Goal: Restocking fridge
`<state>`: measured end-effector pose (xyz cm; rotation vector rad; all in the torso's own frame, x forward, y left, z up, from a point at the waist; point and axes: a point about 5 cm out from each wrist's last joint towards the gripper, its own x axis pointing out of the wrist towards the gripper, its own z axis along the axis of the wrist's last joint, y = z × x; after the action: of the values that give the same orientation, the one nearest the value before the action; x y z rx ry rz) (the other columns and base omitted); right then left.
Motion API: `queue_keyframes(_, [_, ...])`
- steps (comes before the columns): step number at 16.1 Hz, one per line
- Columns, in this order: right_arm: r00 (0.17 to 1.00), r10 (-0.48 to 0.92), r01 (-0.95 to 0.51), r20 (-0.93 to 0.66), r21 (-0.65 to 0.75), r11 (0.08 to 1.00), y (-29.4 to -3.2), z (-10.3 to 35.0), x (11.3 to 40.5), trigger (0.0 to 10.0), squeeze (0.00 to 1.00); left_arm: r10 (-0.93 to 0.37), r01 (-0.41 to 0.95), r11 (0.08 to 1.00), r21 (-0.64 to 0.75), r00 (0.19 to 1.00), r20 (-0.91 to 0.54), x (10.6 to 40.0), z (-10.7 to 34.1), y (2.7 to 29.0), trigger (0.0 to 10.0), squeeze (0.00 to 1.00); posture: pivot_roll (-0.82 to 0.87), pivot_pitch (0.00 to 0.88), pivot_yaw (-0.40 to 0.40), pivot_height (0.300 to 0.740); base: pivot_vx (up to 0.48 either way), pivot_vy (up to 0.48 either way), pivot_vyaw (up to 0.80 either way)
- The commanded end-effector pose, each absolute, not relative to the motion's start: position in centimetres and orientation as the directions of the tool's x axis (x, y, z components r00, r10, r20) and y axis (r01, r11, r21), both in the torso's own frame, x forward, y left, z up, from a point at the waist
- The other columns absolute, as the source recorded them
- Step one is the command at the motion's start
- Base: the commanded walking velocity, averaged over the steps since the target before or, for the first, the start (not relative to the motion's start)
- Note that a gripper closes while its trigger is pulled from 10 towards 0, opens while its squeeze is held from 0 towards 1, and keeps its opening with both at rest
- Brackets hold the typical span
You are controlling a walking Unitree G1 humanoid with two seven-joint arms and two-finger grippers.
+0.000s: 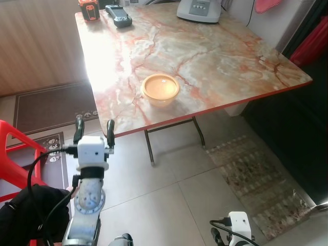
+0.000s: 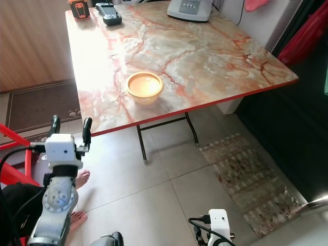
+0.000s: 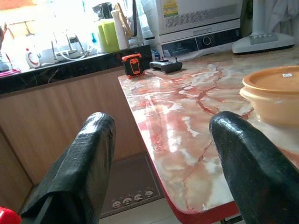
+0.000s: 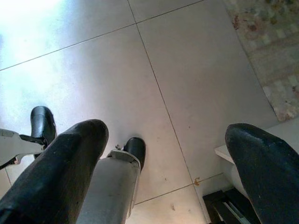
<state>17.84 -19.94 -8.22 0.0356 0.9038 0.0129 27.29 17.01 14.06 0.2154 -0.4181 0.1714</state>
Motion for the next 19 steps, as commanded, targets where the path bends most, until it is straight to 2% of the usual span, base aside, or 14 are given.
queue_keyframes(1, [0.602,0.013,0.025,-0.798,0.035,0.999,-20.1,-8.5,17.2,10.0,0.0,0.125,-0.205,0.966,0.158,0.904,0.409,27.3,14.3,17.1,10.0,0.0,-0.01,0.171,-0.058,0.74,0.0,0.0,0.0])
queue_keyframes(8, [0.604,0.021,0.017,-0.797,0.039,0.999,-20.1,-8.4,17.4,10.0,0.0,0.062,-0.131,0.979,0.158,0.923,0.38,27.7,14.7,16.0,10.0,0.0,-0.01,0.19,-0.06,0.74,0.0,0.0,0.0])
queue_keyframes(19, [0.602,0.01,0.034,-0.798,0.039,0.999,-20.2,-8.4,17.4,10.0,0.0,0.029,-0.1,0.982,0.157,0.916,0.401,28.6,15.8,15.6,10.0,0.0,-0.01,0.185,-0.059,0.74,0.283,0.0,0.0])
